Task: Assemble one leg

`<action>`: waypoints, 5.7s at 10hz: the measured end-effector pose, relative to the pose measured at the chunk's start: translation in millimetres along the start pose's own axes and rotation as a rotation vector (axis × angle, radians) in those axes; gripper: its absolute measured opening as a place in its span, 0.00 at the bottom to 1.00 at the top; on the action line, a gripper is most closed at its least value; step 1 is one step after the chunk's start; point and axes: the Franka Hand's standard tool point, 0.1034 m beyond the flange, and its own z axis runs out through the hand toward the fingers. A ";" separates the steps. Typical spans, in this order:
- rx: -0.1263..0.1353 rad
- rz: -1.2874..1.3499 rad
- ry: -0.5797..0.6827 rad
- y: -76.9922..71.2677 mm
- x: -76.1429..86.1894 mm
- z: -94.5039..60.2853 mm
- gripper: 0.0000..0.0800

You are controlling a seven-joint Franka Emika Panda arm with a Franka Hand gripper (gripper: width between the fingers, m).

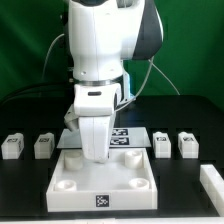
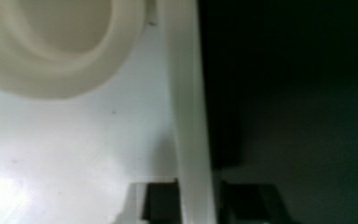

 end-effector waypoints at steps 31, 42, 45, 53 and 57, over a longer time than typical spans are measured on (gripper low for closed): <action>-0.063 -0.088 0.066 56.6 87.6 0.8 0.81; -0.064 0.911 0.146 14.5 161.7 -49.2 0.81; -0.016 1.260 0.172 12.8 163.6 -47.6 0.81; 0.277 1.564 -0.153 -21.6 183.7 -38.7 0.81; 0.515 1.497 -0.413 -29.2 169.5 -25.4 0.81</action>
Offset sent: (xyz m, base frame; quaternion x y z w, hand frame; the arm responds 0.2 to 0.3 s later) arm 0.0000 0.0000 0.0000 0.0000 0.0000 0.0000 1.0000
